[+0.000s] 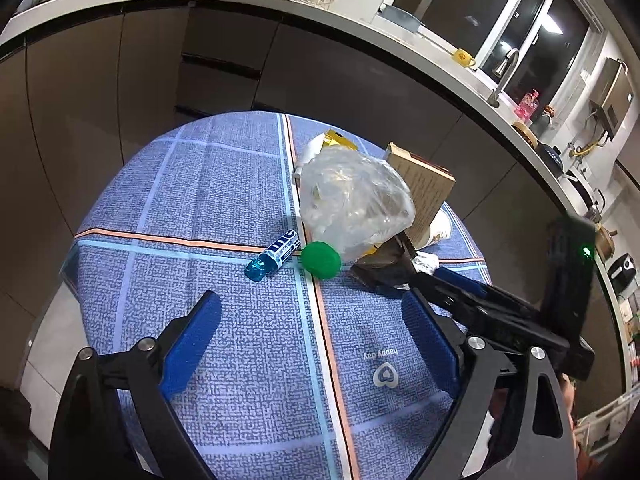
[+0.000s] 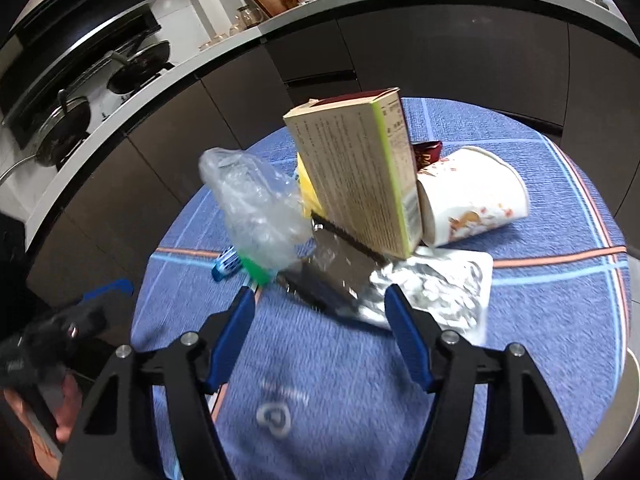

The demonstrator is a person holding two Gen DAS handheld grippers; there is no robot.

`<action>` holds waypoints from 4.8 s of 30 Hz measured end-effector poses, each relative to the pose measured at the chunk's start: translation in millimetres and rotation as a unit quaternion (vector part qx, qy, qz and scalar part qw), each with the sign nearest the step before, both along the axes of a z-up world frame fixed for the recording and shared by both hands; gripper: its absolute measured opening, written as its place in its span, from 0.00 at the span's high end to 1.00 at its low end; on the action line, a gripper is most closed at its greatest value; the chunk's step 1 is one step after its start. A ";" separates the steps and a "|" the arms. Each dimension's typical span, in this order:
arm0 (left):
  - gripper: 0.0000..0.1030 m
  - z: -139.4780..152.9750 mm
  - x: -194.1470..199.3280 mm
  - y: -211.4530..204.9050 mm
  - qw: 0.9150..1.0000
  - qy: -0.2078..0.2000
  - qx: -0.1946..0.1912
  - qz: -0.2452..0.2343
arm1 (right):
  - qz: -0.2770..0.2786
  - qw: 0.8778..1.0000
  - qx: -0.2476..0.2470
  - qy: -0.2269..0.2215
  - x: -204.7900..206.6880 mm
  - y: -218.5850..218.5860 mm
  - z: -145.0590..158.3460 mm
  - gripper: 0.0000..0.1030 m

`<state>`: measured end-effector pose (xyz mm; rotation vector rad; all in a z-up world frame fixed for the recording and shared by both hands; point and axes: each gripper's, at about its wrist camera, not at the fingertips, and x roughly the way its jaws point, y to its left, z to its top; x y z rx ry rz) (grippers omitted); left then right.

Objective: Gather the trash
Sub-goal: 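Grasp the dark wrapper with the right tool while the left tool grasps the clear plastic bag, then carry the plastic bag and dark wrapper over the bin and release both, then move both open tools back over the table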

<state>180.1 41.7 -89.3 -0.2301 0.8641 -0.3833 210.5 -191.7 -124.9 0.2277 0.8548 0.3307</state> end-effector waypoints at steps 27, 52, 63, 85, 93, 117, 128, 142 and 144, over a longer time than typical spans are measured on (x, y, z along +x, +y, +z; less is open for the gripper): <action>0.95 -11.0 93.3 -57.5 0.997 0.010 0.038 -0.061 | -0.031 0.999 0.006 -0.027 -36.0 -25.6 15.2 0.86; 0.97 103.3 -15.4 -84.4 0.983 -0.091 -0.049 -0.151 | -0.083 0.990 0.009 -0.114 -116.9 -74.4 81.3 0.94; 0.97 112.3 -48.9 -158.0 0.962 -0.095 -0.056 -0.250 | -0.153 0.981 -0.021 -0.117 -164.4 -136.1 80.7 0.94; 0.97 2.9 -61.3 -331.4 0.926 0.021 -0.011 -0.376 | -0.266 0.963 -0.017 0.026 -220.0 -251.0 -36.3 0.94; 0.97 -50.1 -53.2 -368.1 0.919 0.058 0.051 -0.387 | -0.257 0.964 -0.005 0.065 -210.6 -257.9 -74.4 0.94; 0.13 -49.5 -38.7 -374.8 0.943 0.026 0.049 -0.329 | -0.245 0.966 -0.060 0.059 -199.6 -271.1 -86.0 0.25; 0.30 -66.2 -37.8 -386.2 0.916 0.076 0.076 -0.386 | -0.252 0.964 -0.063 0.064 -204.7 -274.3 -85.6 0.24; 0.15 -62.1 -37.2 -395.3 0.917 0.072 0.103 -0.380 | -0.266 0.960 -0.054 0.064 -218.3 -283.1 -86.3 0.24; 0.10 -53.8 -37.7 -388.2 0.926 0.059 0.095 -0.361 | -0.266 0.960 -0.053 0.063 -218.2 -282.3 -84.3 0.24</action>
